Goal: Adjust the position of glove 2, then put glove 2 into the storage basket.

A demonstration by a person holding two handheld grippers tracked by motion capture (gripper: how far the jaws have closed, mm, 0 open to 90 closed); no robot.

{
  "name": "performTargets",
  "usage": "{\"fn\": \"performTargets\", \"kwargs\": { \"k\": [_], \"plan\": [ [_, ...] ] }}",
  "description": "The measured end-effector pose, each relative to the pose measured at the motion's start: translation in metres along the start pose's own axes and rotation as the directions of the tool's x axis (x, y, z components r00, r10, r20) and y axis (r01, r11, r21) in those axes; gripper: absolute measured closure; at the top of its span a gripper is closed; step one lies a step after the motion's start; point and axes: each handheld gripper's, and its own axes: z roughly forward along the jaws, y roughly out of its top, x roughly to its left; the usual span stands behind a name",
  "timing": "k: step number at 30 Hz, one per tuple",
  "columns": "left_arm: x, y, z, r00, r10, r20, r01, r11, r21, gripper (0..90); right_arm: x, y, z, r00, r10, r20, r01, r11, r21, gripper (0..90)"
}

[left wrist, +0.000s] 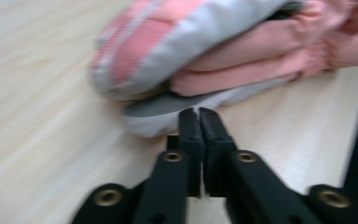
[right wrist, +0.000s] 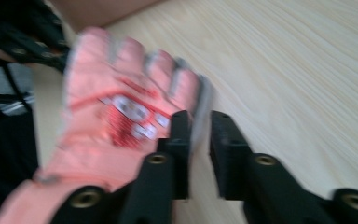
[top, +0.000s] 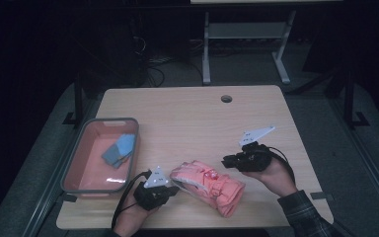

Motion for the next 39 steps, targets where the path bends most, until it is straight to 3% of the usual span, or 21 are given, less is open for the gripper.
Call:
{"fn": "performTargets", "kwargs": {
  "k": [2,7,11,16,20,23,27,39],
  "plan": [
    [-0.004,0.002,0.006,0.9985,-0.004,0.054,0.003,0.9999,0.017,89.4,-0.007,-0.008,-0.003,0.9997,0.015,0.021,-0.015,1.0,0.009,86.9],
    [-0.008,0.006,0.014,0.9968,0.014,0.079,-0.016,0.9995,0.026,89.3,-0.017,-0.029,-0.003,0.9983,0.036,0.045,-0.038,0.998,0.046,90.0],
    [-0.009,0.012,0.023,0.9972,0.024,0.07,-0.026,0.9991,0.034,89.3,-0.021,-0.045,0.0,0.9976,0.056,0.04,-0.059,0.995,0.081,90.0],
    [0.003,0.022,0.035,0.9986,0.021,0.048,-0.023,0.9988,0.044,89.3,-0.019,-0.061,0.012,0.9983,0.057,0.016,-0.058,0.987,0.147,90.0],
    [0.009,0.028,0.042,0.999,0.003,0.045,-0.005,0.9992,0.04,89.3,-0.016,-0.067,0.016,0.9989,0.046,-0.004,-0.045,0.986,0.164,90.0],
    [0.016,0.036,0.049,0.9993,0.021,0.031,-0.022,0.9983,0.053,89.4,-0.014,-0.068,0.018,0.9989,0.043,-0.017,-0.04,0.986,0.165,90.0],
    [0.024,0.045,0.058,0.9996,0.013,0.027,-0.014,0.9988,0.047,89.3,-0.01,-0.067,0.021,0.9986,0.031,-0.043,-0.024,0.987,0.161,90.0],
    [0.045,0.065,0.076,0.9988,0.005,0.049,-0.006,0.9997,0.023,89.4,0.011,-0.063,0.038,0.9929,0.006,-0.118,0.013,0.988,0.152,90.0]
  ]
}}
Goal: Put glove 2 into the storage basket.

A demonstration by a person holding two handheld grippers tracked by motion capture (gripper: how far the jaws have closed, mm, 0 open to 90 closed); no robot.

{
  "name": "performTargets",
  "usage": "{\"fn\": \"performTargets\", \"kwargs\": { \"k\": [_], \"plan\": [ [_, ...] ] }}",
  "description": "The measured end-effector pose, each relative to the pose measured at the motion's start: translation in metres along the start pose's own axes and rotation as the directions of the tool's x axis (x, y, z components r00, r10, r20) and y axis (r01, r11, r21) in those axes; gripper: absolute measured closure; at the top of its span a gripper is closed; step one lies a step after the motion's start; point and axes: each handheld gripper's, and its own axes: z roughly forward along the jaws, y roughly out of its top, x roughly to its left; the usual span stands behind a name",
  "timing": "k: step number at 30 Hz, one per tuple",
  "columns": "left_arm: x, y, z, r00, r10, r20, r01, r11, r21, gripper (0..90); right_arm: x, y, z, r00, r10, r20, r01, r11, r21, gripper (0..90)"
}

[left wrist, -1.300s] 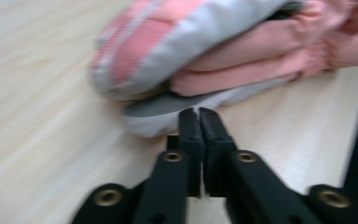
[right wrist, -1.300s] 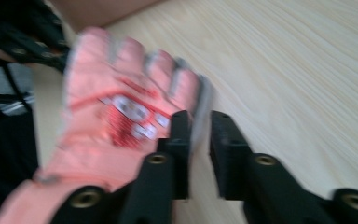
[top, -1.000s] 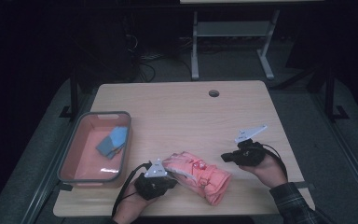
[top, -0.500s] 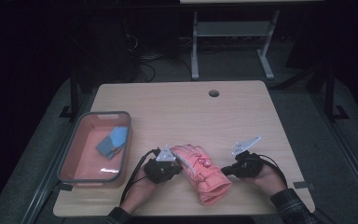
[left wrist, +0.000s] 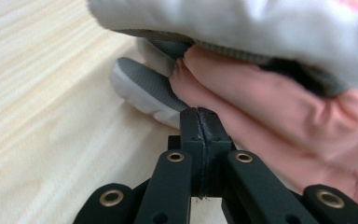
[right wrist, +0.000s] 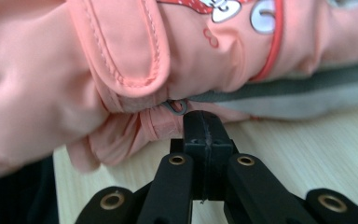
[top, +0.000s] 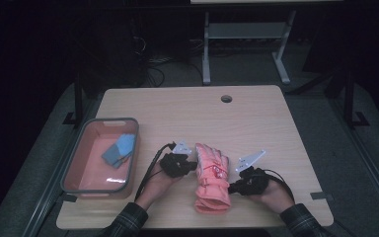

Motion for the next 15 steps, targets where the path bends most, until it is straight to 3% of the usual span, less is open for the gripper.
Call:
{"fn": "performTargets", "kwargs": {
  "k": [9,12,13,15],
  "plan": [
    [0.003,0.009,0.005,0.9997,-0.005,0.022,0.006,0.9996,-0.027,89.3,0.013,0.011,0.013,0.999,-0.032,-0.029,0.032,0.999,-0.004,90.0],
    [0.006,0.007,-0.002,0.9999,-0.009,0.011,0.009,0.9999,-0.009,85.4,0.015,0.011,0.007,0.9996,-0.026,-0.013,0.026,1.0,-0.009,90.0],
    [0.006,0.006,-0.005,0.9998,-0.019,0.009,0.019,0.9997,-0.016,80.8,0.013,0.011,-0.003,0.9997,-0.021,0.013,0.021,0.999,-0.036,90.0],
    [0.007,0.004,-0.014,0.9996,-0.029,-0.001,0.029,0.9995,-0.009,78.3,0.013,0.012,-0.009,0.9998,-0.002,0.017,0.004,0.998,-0.061,90.0]
  ]
}}
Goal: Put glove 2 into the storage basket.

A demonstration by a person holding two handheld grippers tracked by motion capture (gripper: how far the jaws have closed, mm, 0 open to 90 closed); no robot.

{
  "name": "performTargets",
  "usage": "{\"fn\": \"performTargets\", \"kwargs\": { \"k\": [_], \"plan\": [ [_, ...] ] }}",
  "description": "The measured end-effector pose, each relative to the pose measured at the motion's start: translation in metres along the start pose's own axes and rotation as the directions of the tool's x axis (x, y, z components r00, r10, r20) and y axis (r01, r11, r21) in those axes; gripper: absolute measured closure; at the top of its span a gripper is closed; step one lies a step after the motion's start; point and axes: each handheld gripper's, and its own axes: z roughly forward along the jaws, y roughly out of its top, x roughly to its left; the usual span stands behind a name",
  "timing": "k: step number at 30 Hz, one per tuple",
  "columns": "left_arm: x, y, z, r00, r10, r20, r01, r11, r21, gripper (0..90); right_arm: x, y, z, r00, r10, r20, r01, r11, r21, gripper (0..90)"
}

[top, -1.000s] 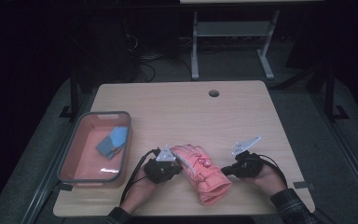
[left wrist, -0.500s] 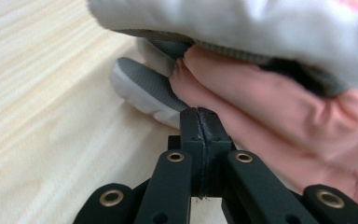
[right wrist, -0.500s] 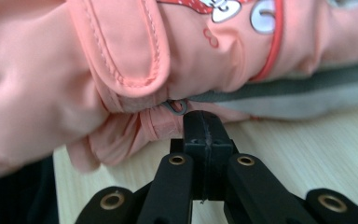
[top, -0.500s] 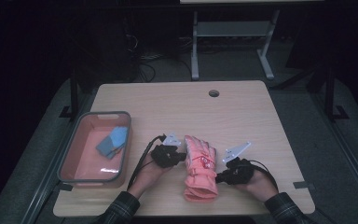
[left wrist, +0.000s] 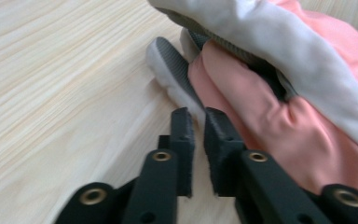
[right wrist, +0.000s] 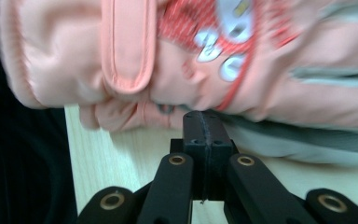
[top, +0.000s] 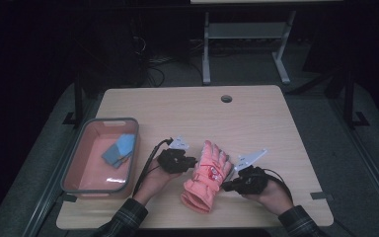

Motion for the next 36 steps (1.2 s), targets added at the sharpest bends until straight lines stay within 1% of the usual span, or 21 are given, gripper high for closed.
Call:
{"fn": "performTargets", "kwargs": {
  "k": [1,2,3,5,7,8,9,11,12,13,14,15,16,17,19,21,24,27,28,33,36],
  "plan": [
    [0.001,0.0,-0.003,1.0,-0.005,-0.001,0.005,1.0,0.005,73.1,-0.001,0.002,-0.007,0.9999,0.0,0.016,0.0,1.0,-0.022,90.0],
    [0.001,-0.001,-0.009,0.9998,-0.01,-0.015,0.01,0.9999,0.003,70.4,-0.001,0.004,-0.01,0.9996,0.005,0.027,-0.004,0.999,-0.036,90.0],
    [0.001,-0.002,-0.013,0.9997,-0.013,-0.023,0.013,0.9999,0.0,64.7,-0.002,0.009,-0.019,0.9987,0.011,0.049,-0.007,0.997,-0.079,90.0],
    [0.001,-0.002,-0.021,0.9992,-0.023,-0.032,0.023,0.9997,-0.007,62.6,-0.002,0.011,-0.021,0.9983,0.007,0.058,-0.002,0.996,-0.091,90.0],
    [0.0,0.0,-0.029,0.9991,-0.025,-0.034,0.025,0.9996,-0.011,57.0,-0.003,0.016,-0.027,0.9975,0.012,0.069,-0.003,0.993,-0.121,90.0],
    [0.0,0.001,-0.032,0.9991,-0.028,-0.032,0.028,0.9995,-0.016,49.4,-0.004,0.021,-0.028,0.9959,0.017,0.089,-0.005,0.991,-0.135,90.0],
    [-0.001,0.003,-0.035,0.9989,-0.033,-0.033,0.032,0.9992,-0.025,49.4,-0.004,0.021,-0.028,0.9959,0.017,0.089,-0.005,0.991,-0.135,90.0],
    [-0.001,0.005,-0.039,0.999,-0.032,-0.031,0.031,0.999,-0.032,42.4,-0.006,0.025,-0.025,0.9946,0.022,0.101,-0.007,0.99,-0.144,90.0],
    [-0.001,0.007,-0.042,0.9993,-0.023,-0.029,0.022,0.9992,-0.034,40.0,-0.007,0.026,-0.024,0.9945,0.024,0.102,-0.008,0.989,-0.148,90.0],
    [-0.002,0.008,-0.044,0.9992,-0.032,-0.026,0.03,0.9986,-0.044,38.0,-0.009,0.028,-0.021,0.9945,0.031,0.1,-0.015,0.987,-0.157,90.0],
    [-0.002,0.008,-0.046,0.9995,-0.025,-0.02,0.024,0.9987,-0.045,36.0,-0.01,0.029,-0.018,0.9941,0.033,0.103,-0.017,0.987,-0.159,90.0],
    [-0.002,0.01,-0.048,0.9995,-0.03,-0.002,0.03,0.9979,-0.057,32.1,-0.011,0.031,-0.013,0.9939,0.037,0.104,-0.021,0.989,-0.149,90.0],
    [-0.002,0.01,-0.048,0.9995,-0.03,-0.002,0.03,0.9979,-0.057,30.7,-0.011,0.031,-0.013,0.9939,0.037,0.104,-0.021,0.989,-0.149,90.0],
    [-0.003,0.01,-0.05,0.9992,-0.038,0.008,0.039,0.9971,-0.065,30.7,-0.011,0.031,-0.011,0.9935,0.036,0.108,-0.021,0.99,-0.14,90.0],
    [-0.004,0.012,-0.052,0.9992,-0.035,0.021,0.036,0.9966,-0.074,27.7,-0.012,0.03,-0.005,0.9925,0.036,0.117,-0.022,0.993,-0.12,90.0],
    [-0.006,0.015,-0.051,0.9993,-0.021,0.031,0.023,0.998,-0.059,24.9,-0.012,0.029,0.0,0.9922,0.032,0.121,-0.02,0.995,-0.099,90.0],
    [-0.012,0.019,-0.048,0.9988,-0.024,0.043,0.026,0.9981,-0.055,22.5,-0.012,0.028,0.009,0.9912,0.025,0.13,-0.016,0.997,-0.069,90.0],
    [-0.016,0.025,-0.041,0.9989,-0.028,0.039,0.03,0.9975,-0.064,21.4,-0.012,0.027,0.011,0.991,0.018,0.133,-0.011,0.998,-0.056,90.0],
    [-0.016,0.027,-0.038,0.9988,-0.028,0.04,0.03,0.9976,-0.062,21.0,-0.012,0.027,0.012,0.9907,0.025,0.134,-0.018,0.999,-0.051,90.0],
    [-0.023,0.034,-0.016,0.9972,-0.032,0.068,0.033,0.9993,-0.017,16.4,-0.011,0.026,0.016,0.9893,0.005,0.146,0.001,0.999,-0.042,90.0],
    [-0.025,0.035,-0.003,0.9973,-0.036,0.064,0.036,0.9993,0.003,14.9,-0.011,0.026,0.017,0.9879,-0.004,0.155,0.009,0.999,-0.031,90.0]
  ]
}}
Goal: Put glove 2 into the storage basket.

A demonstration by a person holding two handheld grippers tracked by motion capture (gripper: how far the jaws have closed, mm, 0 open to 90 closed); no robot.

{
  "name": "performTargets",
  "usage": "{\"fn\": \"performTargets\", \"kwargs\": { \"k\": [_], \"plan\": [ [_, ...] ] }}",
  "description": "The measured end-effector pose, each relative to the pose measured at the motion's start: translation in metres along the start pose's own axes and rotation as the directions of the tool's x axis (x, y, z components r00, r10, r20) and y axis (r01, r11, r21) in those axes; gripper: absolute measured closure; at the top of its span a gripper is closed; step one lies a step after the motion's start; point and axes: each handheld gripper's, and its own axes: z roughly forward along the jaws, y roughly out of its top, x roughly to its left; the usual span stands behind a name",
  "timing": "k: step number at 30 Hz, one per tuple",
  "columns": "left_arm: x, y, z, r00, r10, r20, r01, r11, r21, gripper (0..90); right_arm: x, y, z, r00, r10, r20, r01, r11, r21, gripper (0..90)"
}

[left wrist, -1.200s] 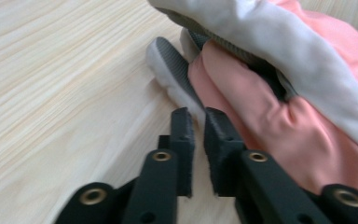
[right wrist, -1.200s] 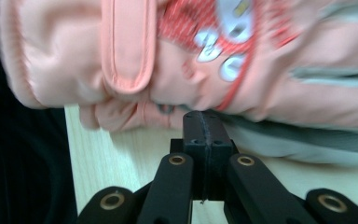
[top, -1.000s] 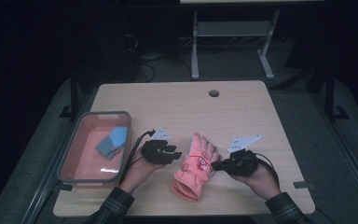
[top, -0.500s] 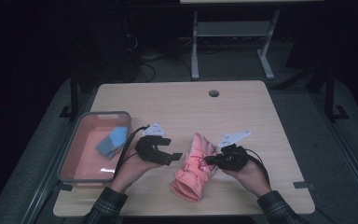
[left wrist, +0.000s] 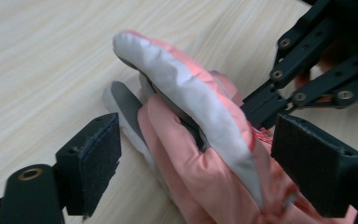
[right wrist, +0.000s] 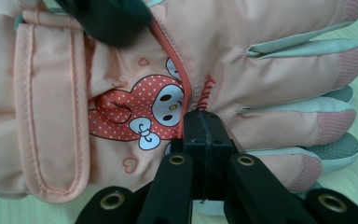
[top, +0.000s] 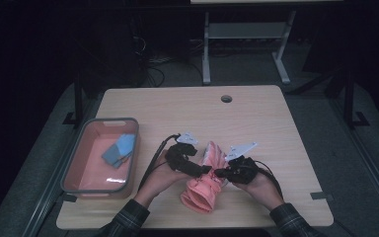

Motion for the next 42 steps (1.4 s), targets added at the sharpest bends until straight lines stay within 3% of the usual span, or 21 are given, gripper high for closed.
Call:
{"fn": "performTargets", "kwargs": {
  "k": [2,11,17,23,25,28,33,35,40,42],
  "plan": [
    [0.001,-0.003,0.012,1.0,-0.003,0.008,0.003,0.9995,0.031,13.8,0.001,0.0,0.0,1.0,0.0,0.003,0.0,1.0,0.005,90.0],
    [0.007,-0.013,0.024,0.9984,-0.031,0.048,0.028,0.9979,0.058,12.7,0.001,-0.004,0.002,0.9999,-0.008,0.015,0.007,1.0,0.016,90.0],
    [0.014,-0.021,0.034,0.9889,-0.101,0.109,0.094,0.9935,0.063,12.5,0.002,-0.007,0.002,0.9998,0.001,0.018,-0.001,1.0,0.025,90.0],
    [0.018,-0.025,0.038,0.9838,-0.118,0.135,0.108,0.9911,0.077,12.6,0.002,-0.011,-0.004,0.9993,-0.003,0.036,0.001,0.999,0.033,90.0],
    [0.019,-0.027,0.04,0.9798,-0.134,0.148,0.123,0.9888,0.085,12.6,0.001,-0.013,-0.003,0.9993,-0.006,0.038,0.005,0.999,0.037,90.0],
    [0.022,-0.03,0.044,0.9685,-0.176,0.176,0.159,0.9815,0.106,12.6,0.002,-0.013,0.0,0.999,-0.018,0.041,0.016,0.999,0.047,90.0],
    [0.018,-0.029,0.047,0.9656,-0.172,0.194,0.154,0.9823,0.107,14.0,0.003,-0.013,0.003,0.9987,-0.019,0.048,0.016,0.999,0.052,90.0],
    [0.018,-0.029,0.047,0.9617,-0.169,0.216,0.148,0.9829,0.11,18.7,0.004,-0.013,0.003,0.9982,-0.027,0.054,0.024,0.998,0.056,90.0],
    [0.022,-0.031,0.048,0.9425,-0.189,0.275,0.161,0.9792,0.124,31.8,0.004,-0.013,0.006,0.9983,-0.026,0.053,0.023,0.998,0.056,90.0],
    [0.023,-0.032,0.048,0.9403,-0.188,0.284,0.158,0.9794,0.126,33.7,0.004,-0.013,0.006,0.9982,-0.028,0.052,0.025,0.998,0.054,90.0]
  ]
}}
